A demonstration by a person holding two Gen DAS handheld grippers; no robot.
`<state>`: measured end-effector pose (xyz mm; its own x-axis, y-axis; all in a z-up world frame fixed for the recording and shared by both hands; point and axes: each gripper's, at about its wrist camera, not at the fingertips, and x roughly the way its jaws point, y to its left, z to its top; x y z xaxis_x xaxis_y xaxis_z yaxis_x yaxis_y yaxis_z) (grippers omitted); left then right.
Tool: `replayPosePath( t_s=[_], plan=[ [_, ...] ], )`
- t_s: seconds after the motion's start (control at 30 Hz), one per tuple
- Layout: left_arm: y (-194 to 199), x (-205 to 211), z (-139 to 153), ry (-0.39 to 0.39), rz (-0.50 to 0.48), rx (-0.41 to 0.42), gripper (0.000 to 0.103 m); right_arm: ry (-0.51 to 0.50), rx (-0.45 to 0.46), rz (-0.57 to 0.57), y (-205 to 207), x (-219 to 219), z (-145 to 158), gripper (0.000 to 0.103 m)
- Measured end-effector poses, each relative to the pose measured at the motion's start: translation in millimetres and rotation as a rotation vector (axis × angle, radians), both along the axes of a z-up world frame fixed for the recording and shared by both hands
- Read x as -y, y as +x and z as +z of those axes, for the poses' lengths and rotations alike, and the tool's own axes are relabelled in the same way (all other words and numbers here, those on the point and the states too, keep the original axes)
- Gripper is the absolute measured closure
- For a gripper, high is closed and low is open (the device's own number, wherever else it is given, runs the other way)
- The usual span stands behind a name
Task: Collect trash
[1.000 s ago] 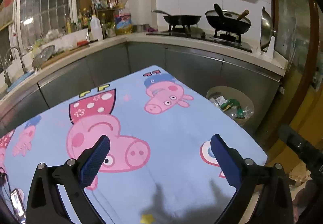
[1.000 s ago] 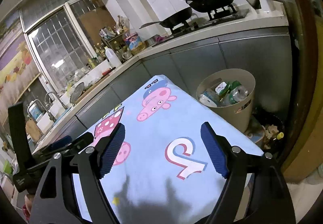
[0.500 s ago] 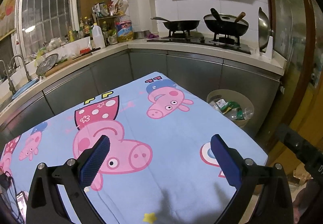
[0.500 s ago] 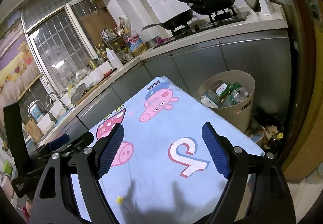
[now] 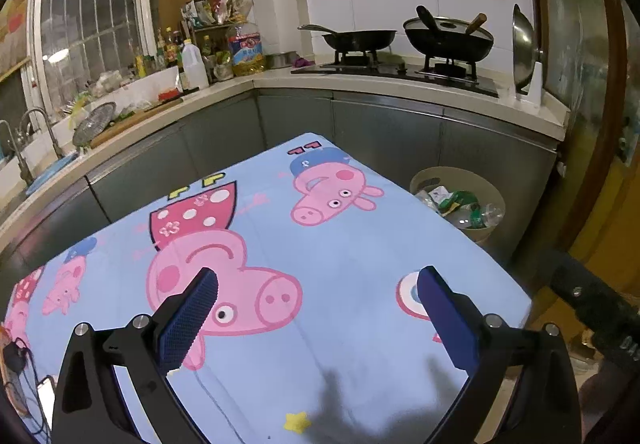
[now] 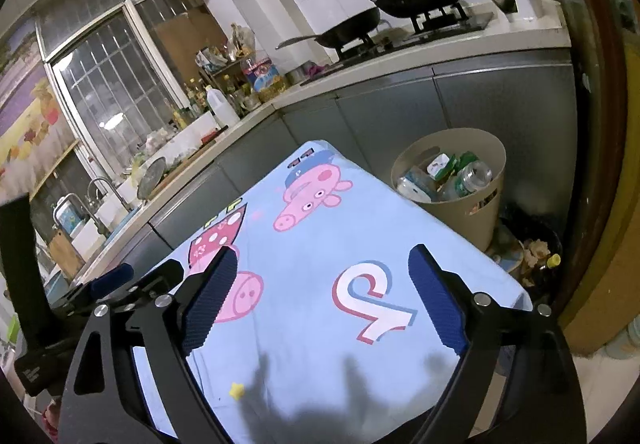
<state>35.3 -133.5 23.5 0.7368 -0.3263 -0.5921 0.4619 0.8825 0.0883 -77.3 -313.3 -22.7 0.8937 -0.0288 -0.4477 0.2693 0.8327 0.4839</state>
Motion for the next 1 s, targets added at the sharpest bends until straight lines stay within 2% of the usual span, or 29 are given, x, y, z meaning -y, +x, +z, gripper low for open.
replayPosePath(
  t_s=[0.17,0.27,0.57,1.0],
  plan=[
    [6,5,-10,0.039,0.001,-0.071,0.004,0.003,-0.014,-0.031,1,0,-3,0.009],
    [7,4,-12,0.019,-0.004,-0.096,0.004,-0.021,-0.021,-0.079,0,-2,-2,0.006],
    [10,-2,-10,0.015,0.048,-0.074,0.004,-0.01,-0.016,-0.068,2,-3,-2,0.006],
    [7,1,-7,0.04,0.048,-0.04,0.004,0.003,0.013,-0.054,-3,-2,9,0.006]
  ],
)
